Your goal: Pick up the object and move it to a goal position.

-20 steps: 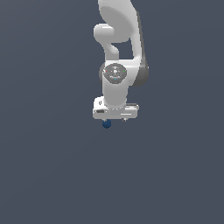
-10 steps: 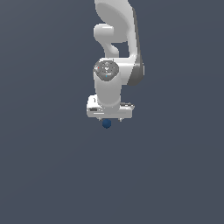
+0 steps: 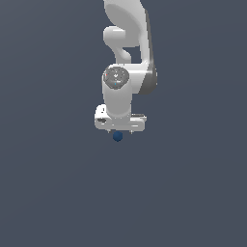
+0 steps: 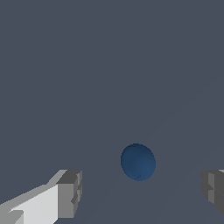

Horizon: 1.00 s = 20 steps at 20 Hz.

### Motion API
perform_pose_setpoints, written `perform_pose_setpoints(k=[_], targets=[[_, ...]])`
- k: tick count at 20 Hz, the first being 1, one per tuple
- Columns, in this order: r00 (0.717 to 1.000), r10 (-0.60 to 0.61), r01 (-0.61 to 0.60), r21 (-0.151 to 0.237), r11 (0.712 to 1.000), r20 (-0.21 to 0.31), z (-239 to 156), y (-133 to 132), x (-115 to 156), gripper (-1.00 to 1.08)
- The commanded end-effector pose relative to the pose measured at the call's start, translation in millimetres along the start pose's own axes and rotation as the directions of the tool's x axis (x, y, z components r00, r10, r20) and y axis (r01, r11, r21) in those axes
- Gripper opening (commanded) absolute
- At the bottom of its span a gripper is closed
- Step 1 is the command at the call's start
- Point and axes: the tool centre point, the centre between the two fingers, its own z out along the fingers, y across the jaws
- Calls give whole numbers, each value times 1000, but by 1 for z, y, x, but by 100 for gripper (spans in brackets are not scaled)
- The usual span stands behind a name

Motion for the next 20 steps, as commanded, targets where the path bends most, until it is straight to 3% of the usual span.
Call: perform_pose_setpoints(k=[1, 8, 20], targets=[[1000, 23, -23, 0, 1000, -6, 5, 1, -2, 100], [990, 135, -135, 3, 991, -36, 29, 8, -14, 100], [948, 308, -308, 15, 951, -83, 62, 20, -37, 100]])
